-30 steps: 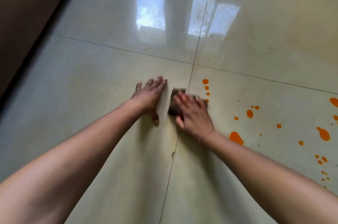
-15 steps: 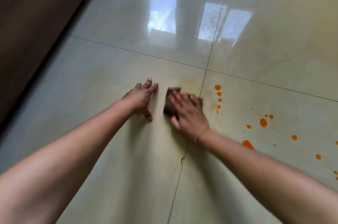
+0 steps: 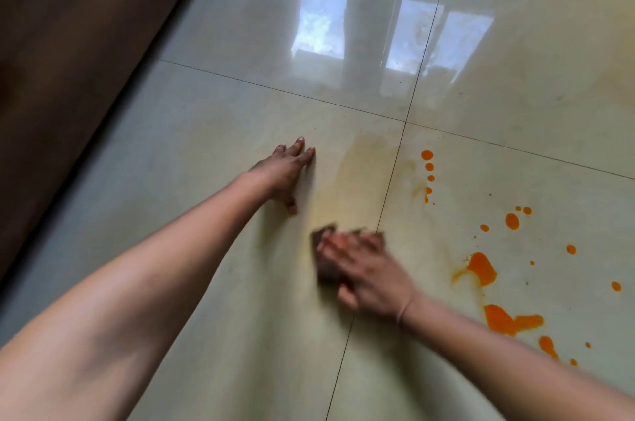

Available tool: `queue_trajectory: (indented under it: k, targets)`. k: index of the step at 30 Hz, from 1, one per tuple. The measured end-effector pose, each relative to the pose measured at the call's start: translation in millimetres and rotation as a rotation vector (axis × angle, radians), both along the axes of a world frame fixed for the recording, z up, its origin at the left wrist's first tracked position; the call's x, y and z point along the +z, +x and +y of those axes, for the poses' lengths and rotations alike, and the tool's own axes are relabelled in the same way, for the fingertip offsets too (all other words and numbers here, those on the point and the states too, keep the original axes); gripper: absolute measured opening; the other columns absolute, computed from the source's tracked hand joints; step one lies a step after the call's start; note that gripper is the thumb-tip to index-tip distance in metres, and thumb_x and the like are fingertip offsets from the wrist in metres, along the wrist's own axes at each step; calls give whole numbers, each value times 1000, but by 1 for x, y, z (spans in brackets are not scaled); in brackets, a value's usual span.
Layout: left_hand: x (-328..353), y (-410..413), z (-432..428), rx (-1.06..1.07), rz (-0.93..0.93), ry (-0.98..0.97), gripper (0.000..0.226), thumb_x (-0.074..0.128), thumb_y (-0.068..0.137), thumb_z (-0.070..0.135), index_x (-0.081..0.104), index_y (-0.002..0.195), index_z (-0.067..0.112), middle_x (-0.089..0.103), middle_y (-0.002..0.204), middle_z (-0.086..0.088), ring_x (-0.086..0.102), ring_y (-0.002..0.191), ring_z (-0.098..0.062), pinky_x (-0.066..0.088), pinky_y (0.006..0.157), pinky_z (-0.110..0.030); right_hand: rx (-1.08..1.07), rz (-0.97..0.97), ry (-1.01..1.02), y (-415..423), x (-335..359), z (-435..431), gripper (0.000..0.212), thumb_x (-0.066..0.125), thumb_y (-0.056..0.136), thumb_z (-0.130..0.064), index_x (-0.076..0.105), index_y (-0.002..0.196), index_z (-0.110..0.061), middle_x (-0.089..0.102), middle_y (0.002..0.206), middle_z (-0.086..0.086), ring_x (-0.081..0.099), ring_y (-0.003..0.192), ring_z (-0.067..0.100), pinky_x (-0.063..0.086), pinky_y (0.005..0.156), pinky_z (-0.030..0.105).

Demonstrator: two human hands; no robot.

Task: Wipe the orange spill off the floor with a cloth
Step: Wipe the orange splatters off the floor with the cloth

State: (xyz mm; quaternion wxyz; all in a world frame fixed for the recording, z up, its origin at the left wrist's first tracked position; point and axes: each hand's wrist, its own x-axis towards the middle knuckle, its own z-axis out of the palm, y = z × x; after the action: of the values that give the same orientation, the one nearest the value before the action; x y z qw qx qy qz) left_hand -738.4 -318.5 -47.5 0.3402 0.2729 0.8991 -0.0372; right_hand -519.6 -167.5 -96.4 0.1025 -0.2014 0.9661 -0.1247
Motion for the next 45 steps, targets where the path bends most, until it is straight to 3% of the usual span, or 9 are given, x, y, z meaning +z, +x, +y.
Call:
queue_trajectory:
  k: [3,9,14,19,24,30,35,41,45]
  targets:
    - [-3,13,15,75,-35,-23,149,93,47,42,-10,152,20,-25,158,-3,-14,145,-35,11,117,-56,-510,1,54,-57,8,44,74,37,74,-46,43,141,-16,45,145,11,43,132,31,27,106,47]
    - [2,24,76,-44,-27,164,153,93,42,47,-13,151,31,-28,157,2,-21,144,-34,5,112,-65,-210,-55,11,49,8,58,79,49,72,-47,38,145,-19,34,153,7,32,140,25,22,110,43]
    - [-12,38,109,-43,-103,35,157,93,39,47,-19,149,30,-39,151,-2,-34,137,-38,-9,107,-66,-762,-64,87,-53,7,124,77,27,79,-51,30,149,-20,28,156,7,24,144,25,13,115,44]
    - [-7,38,107,-18,-112,53,158,94,38,45,-17,150,31,-38,152,-2,-34,137,-38,-9,108,-68,-288,-57,47,40,9,108,77,46,74,-46,38,146,-20,35,153,6,33,140,25,22,109,44]
    - [-12,35,109,-3,-130,41,161,94,34,46,-17,150,31,-41,150,0,-37,136,-37,-10,106,-68,-782,-83,57,-117,13,135,76,29,77,-50,33,147,-19,30,155,7,25,143,25,14,113,45]
    - [-7,37,109,-12,-129,35,160,93,36,47,-17,150,30,-40,150,0,-36,136,-37,-9,106,-68,-221,-3,21,19,5,114,77,48,73,-46,39,145,-19,34,153,6,32,140,25,21,111,43]
    - [-10,38,110,12,-126,55,161,94,34,45,-16,150,30,-39,151,1,-35,137,-36,-10,107,-67,-759,-30,65,-120,6,134,77,27,77,-52,35,146,-19,33,154,7,28,142,26,15,111,43]
    - [-13,38,104,3,-103,76,164,93,32,51,-20,149,26,-39,151,3,-34,138,-34,-9,108,-67,-310,6,18,-11,2,123,76,44,77,-47,36,146,-19,34,154,7,30,141,24,20,111,44]
    - [-16,39,105,10,-99,63,169,92,31,53,-26,147,22,-40,150,5,-36,137,-32,-12,107,-64,-787,-31,30,-128,6,173,71,39,82,-46,32,147,-19,29,156,7,25,143,25,15,113,44]
